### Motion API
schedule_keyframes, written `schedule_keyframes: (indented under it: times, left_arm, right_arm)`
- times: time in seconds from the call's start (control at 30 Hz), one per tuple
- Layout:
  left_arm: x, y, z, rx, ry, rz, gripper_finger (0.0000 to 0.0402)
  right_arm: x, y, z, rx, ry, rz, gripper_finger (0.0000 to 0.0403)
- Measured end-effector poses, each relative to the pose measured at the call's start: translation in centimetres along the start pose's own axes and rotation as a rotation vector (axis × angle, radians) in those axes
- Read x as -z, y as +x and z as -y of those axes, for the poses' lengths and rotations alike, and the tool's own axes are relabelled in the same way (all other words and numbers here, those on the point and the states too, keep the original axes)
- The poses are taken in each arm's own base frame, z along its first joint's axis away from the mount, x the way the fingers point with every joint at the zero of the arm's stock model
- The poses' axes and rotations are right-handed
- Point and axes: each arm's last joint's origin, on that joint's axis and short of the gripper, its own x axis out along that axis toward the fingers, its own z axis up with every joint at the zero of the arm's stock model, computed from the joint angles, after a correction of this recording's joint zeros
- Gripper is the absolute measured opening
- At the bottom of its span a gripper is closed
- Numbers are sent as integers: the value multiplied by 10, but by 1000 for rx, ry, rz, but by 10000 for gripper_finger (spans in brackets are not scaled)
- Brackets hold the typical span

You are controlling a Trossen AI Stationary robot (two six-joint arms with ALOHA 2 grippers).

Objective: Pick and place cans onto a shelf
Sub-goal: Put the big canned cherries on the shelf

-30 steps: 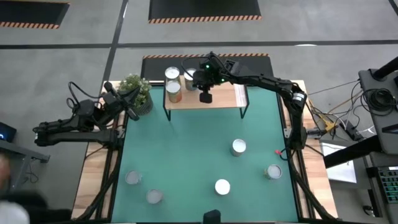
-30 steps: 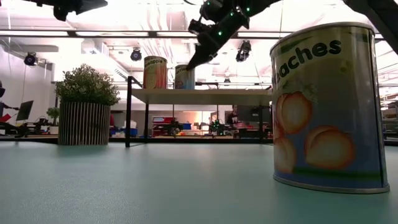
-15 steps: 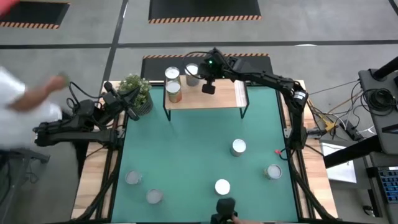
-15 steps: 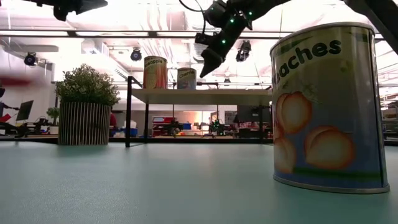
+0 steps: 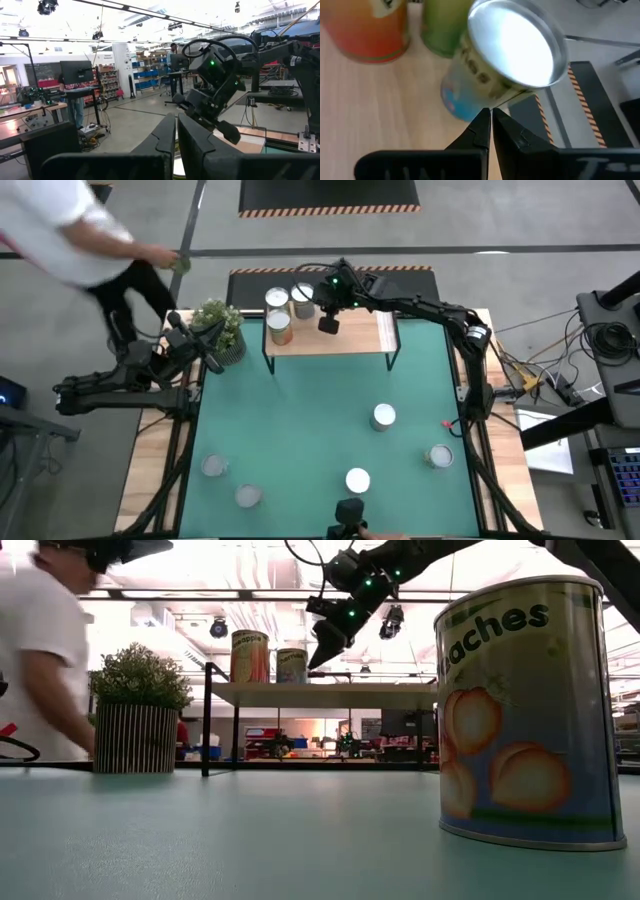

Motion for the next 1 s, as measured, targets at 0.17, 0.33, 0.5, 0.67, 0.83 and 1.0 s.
schedule_keyframes:
  times: [0.17,0.33,0.5,0.67,0.83,1.0]
  left_arm:
    - [0,0,0,0,0,0,1]
    - [0,0,0,-1,0,0,1]
    - [0,0,0,0,0,0,1]
    - [0,0,0,-1,0,0,1]
    - [0,0,0,-1,0,1,1]
    - [0,0,0,-1,0,0,1]
  right_arm:
    - [-2,-1,-4,-1,-17,1,9]
    - [-7,-6,2,79,-41,-13,9]
    - [-17,-16,13,258,-75,-30,9]
    - [-35,-25,16,174,-60,169,9]
    - [-39,-20,13,51,-35,282,9]
    - [-35,-1,13,84,-31,277,9]
